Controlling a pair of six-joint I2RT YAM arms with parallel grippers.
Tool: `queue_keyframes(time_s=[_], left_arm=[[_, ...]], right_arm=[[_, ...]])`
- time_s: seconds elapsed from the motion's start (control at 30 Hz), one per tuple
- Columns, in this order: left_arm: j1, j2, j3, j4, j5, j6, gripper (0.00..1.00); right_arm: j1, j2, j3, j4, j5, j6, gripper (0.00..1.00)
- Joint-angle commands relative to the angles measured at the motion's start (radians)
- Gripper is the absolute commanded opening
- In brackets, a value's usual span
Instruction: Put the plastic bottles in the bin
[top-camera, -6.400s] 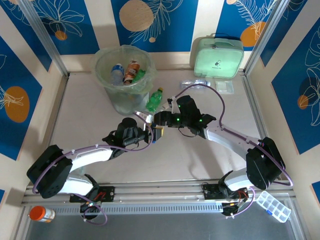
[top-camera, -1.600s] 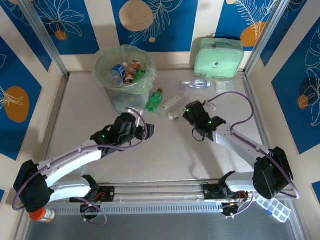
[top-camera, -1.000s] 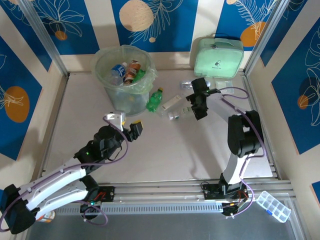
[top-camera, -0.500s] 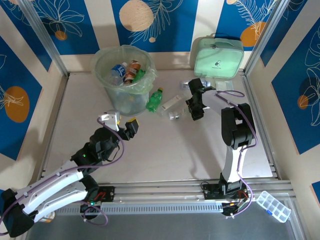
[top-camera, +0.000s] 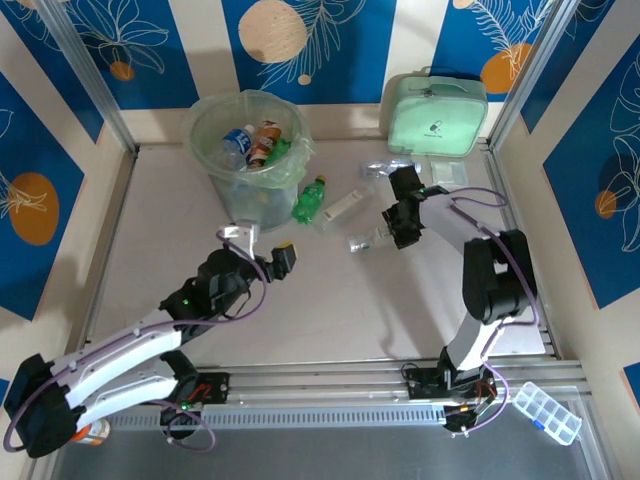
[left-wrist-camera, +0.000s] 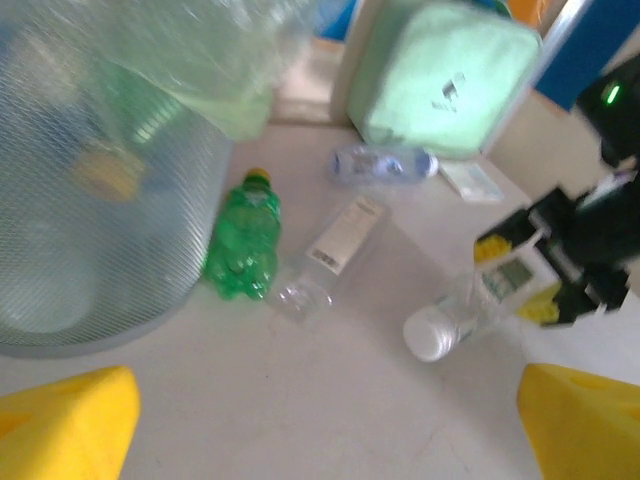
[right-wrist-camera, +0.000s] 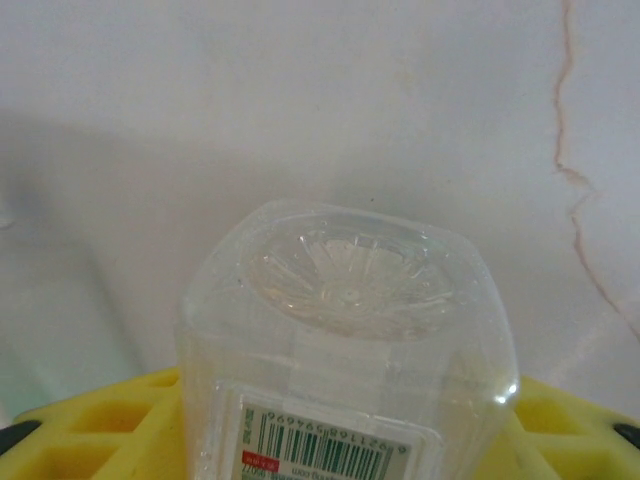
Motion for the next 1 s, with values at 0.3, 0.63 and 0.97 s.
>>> queue_keyframes(time_s=[0.3, 0.63, 0.97], left_arm=[[0.089, 0.436, 0.107, 0.337, 0.696, -0.175, 0.99], [0.125, 0.604, 0.106, 0.585, 0.873, -0.274, 0.99], [0.132, 0.643, 0.119, 0.555, 0.842, -0.256, 0.99]], right_arm=[[0.155, -0.341, -0.183, 0.192, -0.021, -0.429, 0.54], [0.316, -0.387, -0.206, 0.264, -0.027, -0.541, 0.55], [0.413, -0.386, -0.18, 0.282, -0.051, -0.534, 0.55]])
